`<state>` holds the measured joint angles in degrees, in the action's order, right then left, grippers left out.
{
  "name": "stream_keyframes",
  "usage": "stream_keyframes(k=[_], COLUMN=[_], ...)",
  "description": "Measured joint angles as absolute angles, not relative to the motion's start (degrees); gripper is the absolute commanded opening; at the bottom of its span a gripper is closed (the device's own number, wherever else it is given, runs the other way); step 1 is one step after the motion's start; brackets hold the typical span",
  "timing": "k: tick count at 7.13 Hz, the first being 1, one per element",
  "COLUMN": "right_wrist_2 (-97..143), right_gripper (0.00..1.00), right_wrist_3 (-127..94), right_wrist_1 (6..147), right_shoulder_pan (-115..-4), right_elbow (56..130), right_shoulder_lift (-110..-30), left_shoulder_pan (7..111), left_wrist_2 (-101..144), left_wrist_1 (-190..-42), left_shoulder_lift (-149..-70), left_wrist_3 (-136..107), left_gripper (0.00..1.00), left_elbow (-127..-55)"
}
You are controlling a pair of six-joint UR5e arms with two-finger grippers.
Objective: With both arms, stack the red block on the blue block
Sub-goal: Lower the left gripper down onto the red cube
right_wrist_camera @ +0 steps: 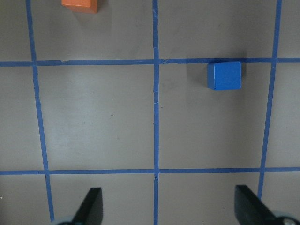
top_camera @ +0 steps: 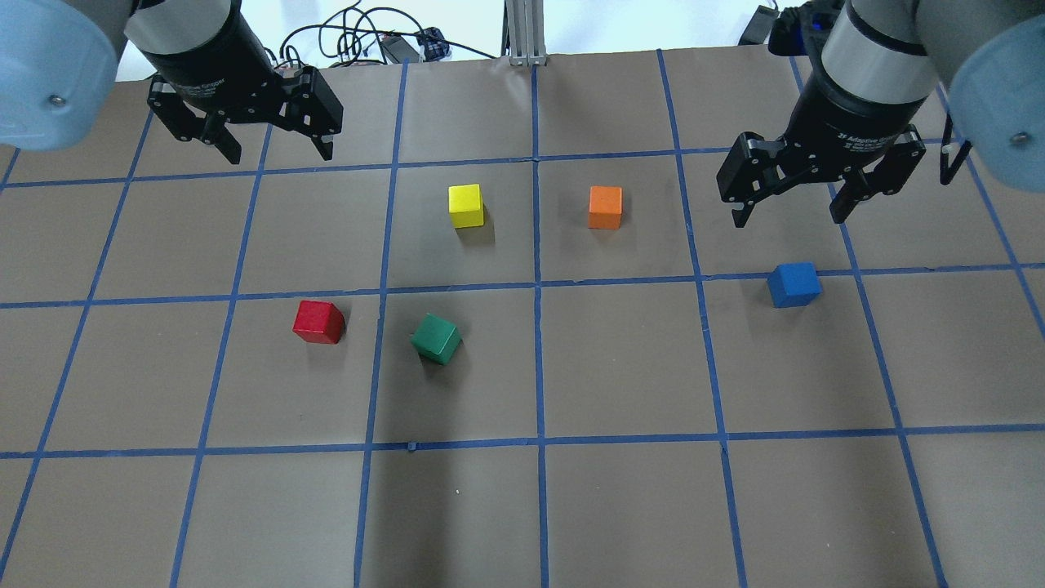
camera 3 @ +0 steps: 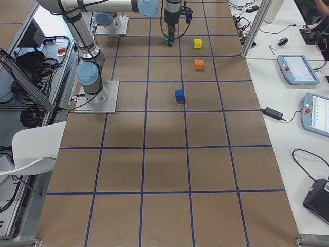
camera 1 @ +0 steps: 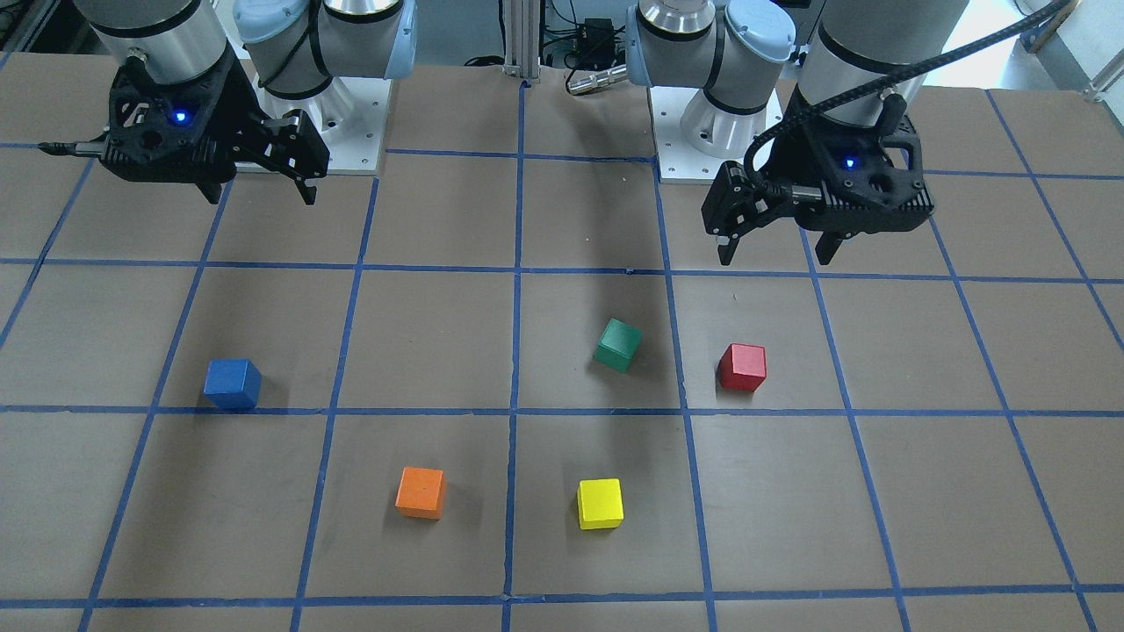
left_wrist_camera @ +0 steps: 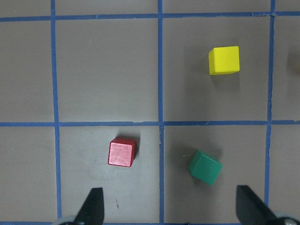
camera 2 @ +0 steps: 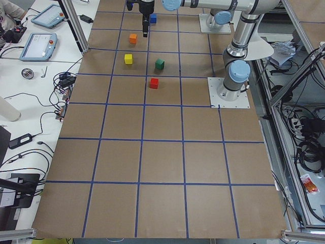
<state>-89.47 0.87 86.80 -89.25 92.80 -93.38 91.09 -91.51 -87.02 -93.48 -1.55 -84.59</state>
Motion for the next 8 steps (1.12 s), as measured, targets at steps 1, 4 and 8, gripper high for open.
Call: stream_keyframes(k=[1,4,8], right_wrist_2=[-89.42,-89.32,-89.28], right_gripper=[1.0,1.0,1.0], right_wrist_3=[0.88,0.88,0.75], right_wrist_1=[86.77,87.15,87.36], right_shoulder_pan=[-89.25,-89.0,-89.3], right_elbow=[92.76,92.5,92.56], right_shoulder_lift=[-93.4,-93.41,-95.87], left_shoulder_pan=[91.14,91.1,89.91], left_wrist_2=[-91.53,-91.81,-92.52], left_wrist_1=[-87.21,-88.02,-80.45], left_shoulder_lift=[-93.41,-92.72,-94.25], left_wrist_3=[-1.57,-0.75,10.01], left_gripper=[1.0,1.0,1.0], left_elbow=[-84.62,-86.96,-98.83])
